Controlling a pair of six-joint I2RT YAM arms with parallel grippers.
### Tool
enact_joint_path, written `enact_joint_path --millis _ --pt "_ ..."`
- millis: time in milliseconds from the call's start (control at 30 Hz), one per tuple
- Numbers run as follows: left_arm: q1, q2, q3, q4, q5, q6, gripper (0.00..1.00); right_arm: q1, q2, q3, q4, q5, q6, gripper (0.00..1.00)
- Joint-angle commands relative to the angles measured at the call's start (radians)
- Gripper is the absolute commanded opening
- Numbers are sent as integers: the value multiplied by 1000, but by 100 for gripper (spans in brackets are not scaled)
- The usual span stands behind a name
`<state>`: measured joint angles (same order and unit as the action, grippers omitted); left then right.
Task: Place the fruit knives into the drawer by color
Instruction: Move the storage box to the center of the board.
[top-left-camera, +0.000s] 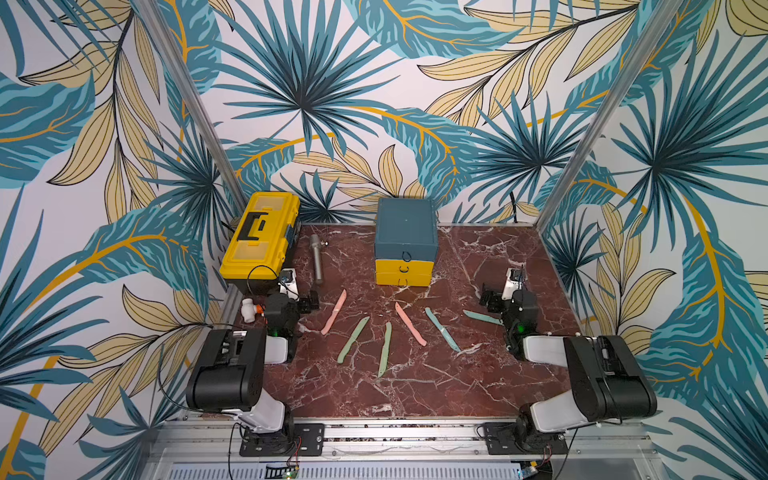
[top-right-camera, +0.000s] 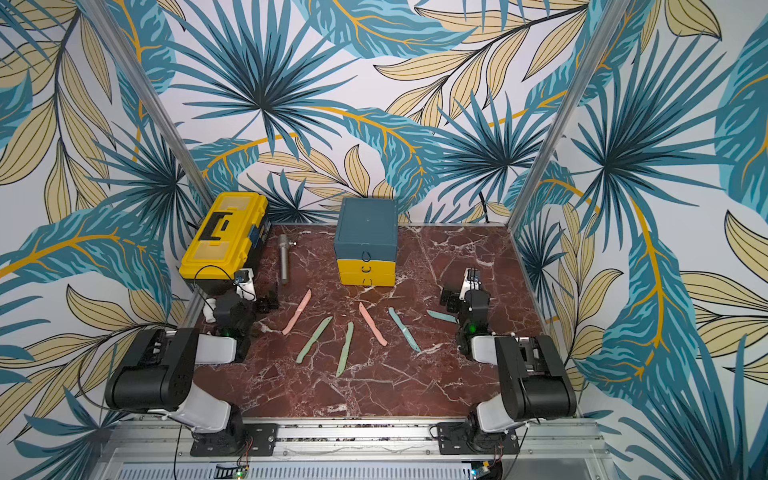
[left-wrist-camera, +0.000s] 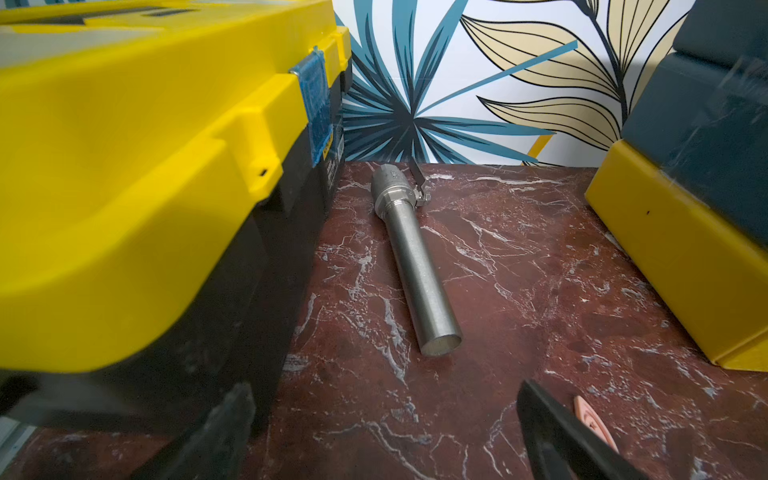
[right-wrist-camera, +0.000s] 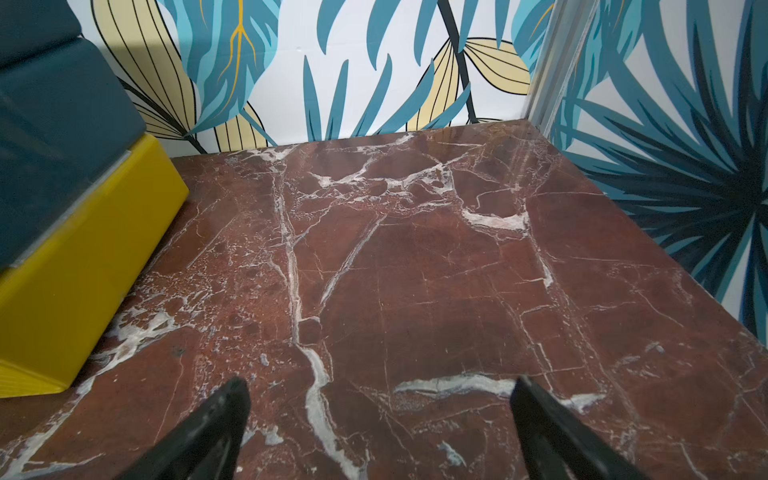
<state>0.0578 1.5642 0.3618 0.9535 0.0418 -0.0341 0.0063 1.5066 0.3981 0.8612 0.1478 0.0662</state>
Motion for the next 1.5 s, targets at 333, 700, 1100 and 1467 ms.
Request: enact_joint_path --millis 333,700,1100,1467 --pt "1 0 14 7 16 10 100 -3 -8 8 -13 -9 -16 100" --pt "-8 -133 104 -265 93 46 100 -1 -142 194 -418 73 13 100" --pt "-207 -147 668 -950 104 -327 87 7 -21 811 -1221 32 485 38" --pt "-230 426 1326 -1237 538 -663 0 42 543 1445 -1415 -635 859 0"
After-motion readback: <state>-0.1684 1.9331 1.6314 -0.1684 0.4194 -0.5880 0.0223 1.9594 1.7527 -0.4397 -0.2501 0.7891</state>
